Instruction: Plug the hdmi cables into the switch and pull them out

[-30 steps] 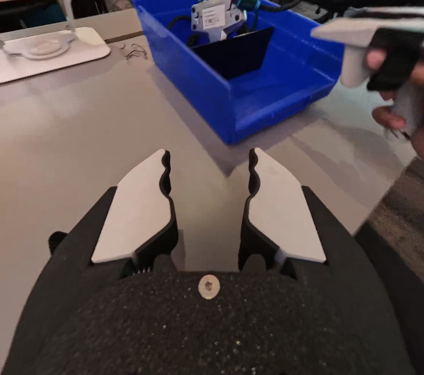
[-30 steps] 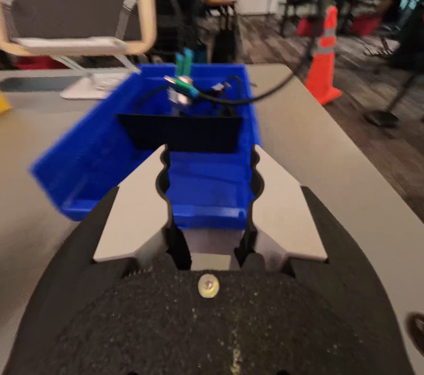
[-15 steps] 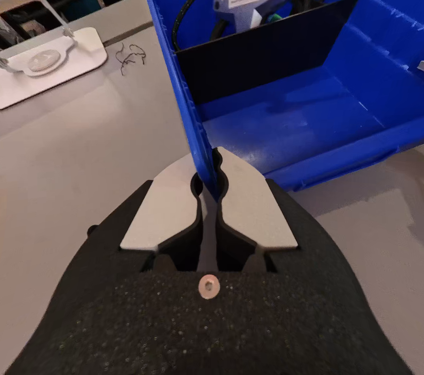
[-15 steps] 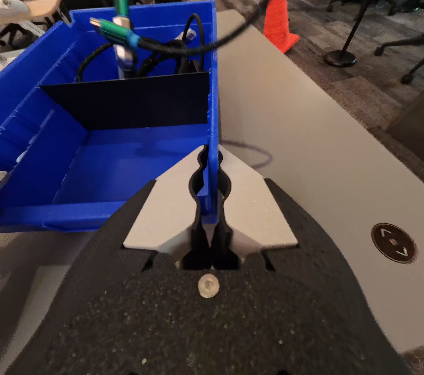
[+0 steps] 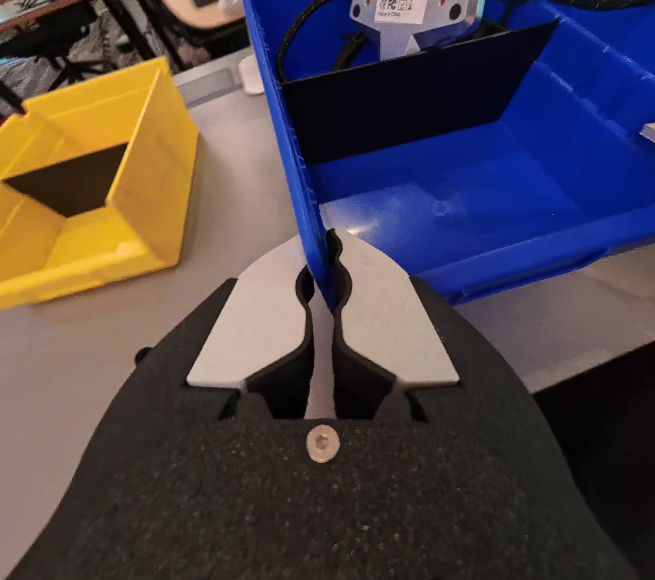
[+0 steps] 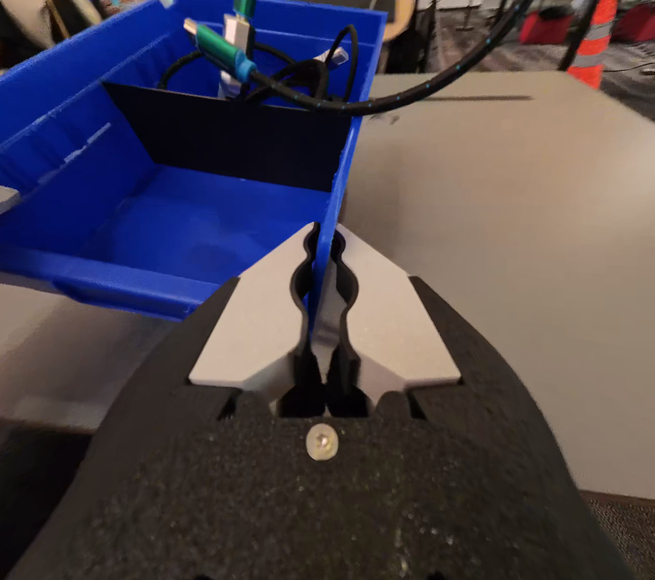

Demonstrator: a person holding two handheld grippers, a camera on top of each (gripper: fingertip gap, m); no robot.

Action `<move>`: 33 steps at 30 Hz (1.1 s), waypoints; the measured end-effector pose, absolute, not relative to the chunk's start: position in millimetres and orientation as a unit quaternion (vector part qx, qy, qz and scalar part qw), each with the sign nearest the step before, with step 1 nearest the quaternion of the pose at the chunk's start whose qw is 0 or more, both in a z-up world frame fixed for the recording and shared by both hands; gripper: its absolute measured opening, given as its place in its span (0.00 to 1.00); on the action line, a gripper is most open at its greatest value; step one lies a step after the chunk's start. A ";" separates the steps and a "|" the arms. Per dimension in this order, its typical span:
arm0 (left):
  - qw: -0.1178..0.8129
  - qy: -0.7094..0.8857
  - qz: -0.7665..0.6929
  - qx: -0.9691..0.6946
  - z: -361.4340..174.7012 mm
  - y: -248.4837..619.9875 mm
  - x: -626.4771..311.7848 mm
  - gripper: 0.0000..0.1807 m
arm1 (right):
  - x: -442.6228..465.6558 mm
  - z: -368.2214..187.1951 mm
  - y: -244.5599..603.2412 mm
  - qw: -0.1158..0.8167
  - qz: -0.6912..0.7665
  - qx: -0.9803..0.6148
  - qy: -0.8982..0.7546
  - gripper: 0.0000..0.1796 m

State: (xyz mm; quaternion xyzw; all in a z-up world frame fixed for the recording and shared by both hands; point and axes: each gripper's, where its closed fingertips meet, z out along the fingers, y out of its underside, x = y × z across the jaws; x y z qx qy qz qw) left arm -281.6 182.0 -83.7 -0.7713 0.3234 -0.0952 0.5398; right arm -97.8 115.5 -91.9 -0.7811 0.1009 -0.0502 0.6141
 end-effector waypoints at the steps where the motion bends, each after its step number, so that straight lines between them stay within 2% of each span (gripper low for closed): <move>1: 0.537 0.317 -0.089 -0.776 -88.3 184.9 -294.7 0.02 | -110.8 -99.2 121.8 0.605 -0.046 -0.791 0.086 0.03; 9: 0.492 0.272 -0.115 -0.819 -126.4 237.0 -318.5 0.04 | -134.6 -120.9 191.8 0.561 -0.001 -0.826 0.056 0.04; 13: 0.444 0.290 -0.235 -0.815 -129.2 235.6 -302.2 0.11 | -123.1 -128.5 207.3 0.551 -0.011 -0.834 0.031 0.05; 17: 0.468 0.220 -0.368 -0.773 -83.3 229.3 -346.2 0.23 | -140.2 -128.1 178.8 0.549 0.060 -0.833 -0.045 0.24; 19: 0.502 0.178 -0.316 -0.785 -80.9 260.2 -407.4 0.22 | -146.1 -121.9 160.2 0.557 0.079 -0.824 -0.063 0.26; 21: 0.527 0.153 -0.183 -0.815 -94.3 308.4 -482.1 0.22 | -157.6 -111.9 145.7 0.568 0.099 -0.814 -0.078 0.27; 24: 0.517 0.134 -0.094 -0.840 -110.0 371.6 -552.1 0.28 | -201.4 -105.4 126.1 0.571 0.149 -0.794 -0.144 0.26; 28: 0.523 0.168 -0.105 -0.829 -111.6 431.3 -560.3 0.26 | -280.0 -120.4 97.6 0.516 0.264 -0.783 -0.228 0.26; 31: 0.506 0.209 -0.123 -0.828 -119.4 456.7 -543.9 0.25 | -314.4 -129.6 92.6 0.478 0.329 -0.782 -0.230 0.26; 32: 0.504 0.221 -0.130 -0.824 -120.9 461.2 -537.6 0.23 | -321.8 -130.4 93.7 0.469 0.340 -0.781 -0.232 0.26; 33: 0.500 0.229 -0.135 -0.824 -123.5 463.9 -533.0 0.16 | -327.3 -130.0 96.4 0.466 0.343 -0.781 -0.236 0.26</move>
